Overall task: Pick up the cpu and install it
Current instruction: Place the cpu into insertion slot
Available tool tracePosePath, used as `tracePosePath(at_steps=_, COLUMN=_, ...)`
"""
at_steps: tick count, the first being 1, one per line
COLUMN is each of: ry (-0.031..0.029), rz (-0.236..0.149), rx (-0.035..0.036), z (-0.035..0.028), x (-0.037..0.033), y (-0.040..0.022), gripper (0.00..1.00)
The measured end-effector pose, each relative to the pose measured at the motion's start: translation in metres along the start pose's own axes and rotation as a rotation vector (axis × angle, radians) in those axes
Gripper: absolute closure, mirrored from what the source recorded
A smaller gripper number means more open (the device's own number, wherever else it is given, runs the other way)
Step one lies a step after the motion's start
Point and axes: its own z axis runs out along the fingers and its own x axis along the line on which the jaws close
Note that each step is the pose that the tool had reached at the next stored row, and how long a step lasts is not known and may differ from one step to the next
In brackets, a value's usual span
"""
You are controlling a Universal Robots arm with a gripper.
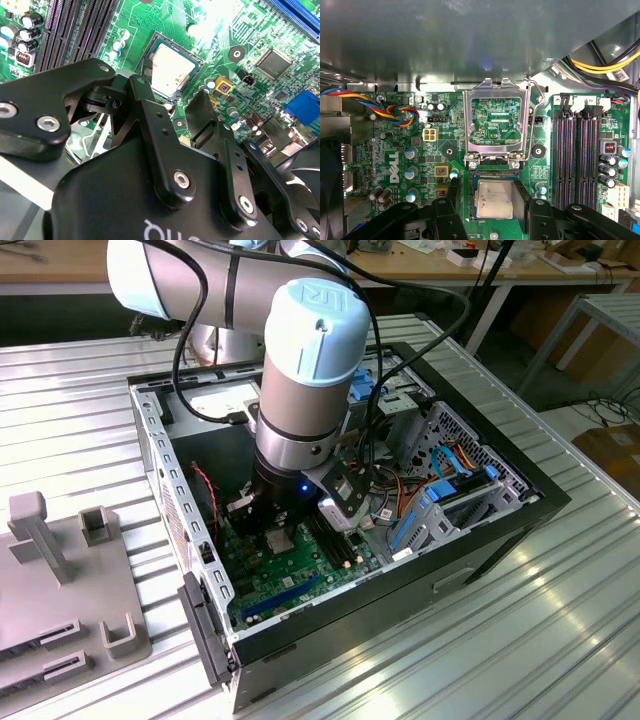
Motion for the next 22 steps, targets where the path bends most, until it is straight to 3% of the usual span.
tracePosePath(at_steps=18, ry=0.0001, rz=-0.001, rx=0.0001, z=0.0004, x=-0.0029, y=0.0018, gripper=0.46)
tracePosePath(at_steps=22, ry=-0.0001, rz=-0.001, rx=-0.0005, z=0.0006, x=-0.0001, y=0.0013, gripper=0.46)
